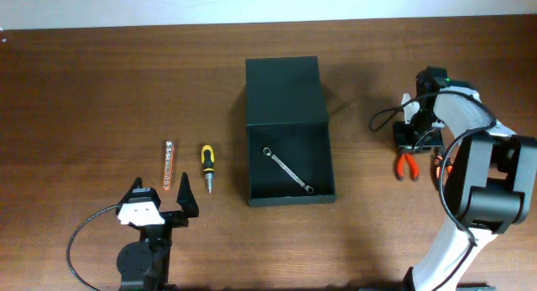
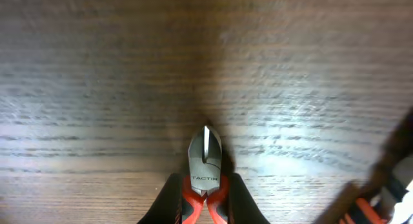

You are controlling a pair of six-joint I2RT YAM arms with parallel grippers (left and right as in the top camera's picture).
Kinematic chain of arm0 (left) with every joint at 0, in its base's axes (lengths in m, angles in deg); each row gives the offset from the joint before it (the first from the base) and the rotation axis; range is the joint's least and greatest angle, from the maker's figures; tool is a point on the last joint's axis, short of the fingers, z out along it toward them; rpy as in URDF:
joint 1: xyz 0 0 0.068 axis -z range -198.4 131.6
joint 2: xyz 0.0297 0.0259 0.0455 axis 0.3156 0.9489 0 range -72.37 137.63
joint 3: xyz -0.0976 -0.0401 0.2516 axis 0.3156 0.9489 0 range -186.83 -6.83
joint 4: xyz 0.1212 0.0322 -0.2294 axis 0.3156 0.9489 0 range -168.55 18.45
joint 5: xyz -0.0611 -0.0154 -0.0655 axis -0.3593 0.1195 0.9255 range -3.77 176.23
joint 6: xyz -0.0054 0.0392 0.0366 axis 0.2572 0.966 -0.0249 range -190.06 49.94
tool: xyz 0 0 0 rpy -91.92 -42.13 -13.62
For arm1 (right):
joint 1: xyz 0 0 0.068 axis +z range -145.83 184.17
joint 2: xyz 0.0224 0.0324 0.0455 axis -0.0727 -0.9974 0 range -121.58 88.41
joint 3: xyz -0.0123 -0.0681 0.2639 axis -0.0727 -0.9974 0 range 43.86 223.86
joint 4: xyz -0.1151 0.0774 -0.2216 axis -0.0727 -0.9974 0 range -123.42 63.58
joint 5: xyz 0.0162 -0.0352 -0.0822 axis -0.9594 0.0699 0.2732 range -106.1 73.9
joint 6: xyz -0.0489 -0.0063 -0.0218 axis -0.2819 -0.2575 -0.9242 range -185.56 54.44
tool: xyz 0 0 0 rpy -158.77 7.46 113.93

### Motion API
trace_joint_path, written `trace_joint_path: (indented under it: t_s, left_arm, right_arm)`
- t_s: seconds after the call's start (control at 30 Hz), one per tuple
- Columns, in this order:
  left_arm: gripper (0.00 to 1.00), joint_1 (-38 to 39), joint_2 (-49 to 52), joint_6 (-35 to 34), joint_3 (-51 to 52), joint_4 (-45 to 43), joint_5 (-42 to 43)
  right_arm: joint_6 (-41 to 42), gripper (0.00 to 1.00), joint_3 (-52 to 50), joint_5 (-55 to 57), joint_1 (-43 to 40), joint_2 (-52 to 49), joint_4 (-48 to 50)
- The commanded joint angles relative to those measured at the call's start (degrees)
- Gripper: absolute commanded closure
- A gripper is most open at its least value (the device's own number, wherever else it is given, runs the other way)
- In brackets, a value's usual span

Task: Pack container
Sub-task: 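Lift the red pliers and carry them left over the black box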

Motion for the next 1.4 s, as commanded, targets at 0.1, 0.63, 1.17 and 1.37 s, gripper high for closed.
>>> trace_joint_path:
  t_s: [0.1,0.63,1.17,1.37]
  left_arm:
    - [0.01,0.2,-0.1,0.9,0.1,0.3,0.4]
    - [0.01,0.2,-0.1,0.9,0.1,0.3,0.4]
    - [0.01,0.2,-0.1,0.9,0.1,0.3,0.4]
    - [0.01,0.2,-0.1,0.9,0.1,0.3,0.4]
  right_arm:
    - [0.5,0.95,7.4,0.0,0.4,-0.5,-3.1]
    - [-0.4,0.96,33.3,-4.5,4.4,-0.5,-16.7]
    - [-11.5,0.96,44.5,-4.5,27.5,-0.5,-25.8]
    - [-11.8,0.96,44.5,-4.5,34.7,-0.5,-26.5]
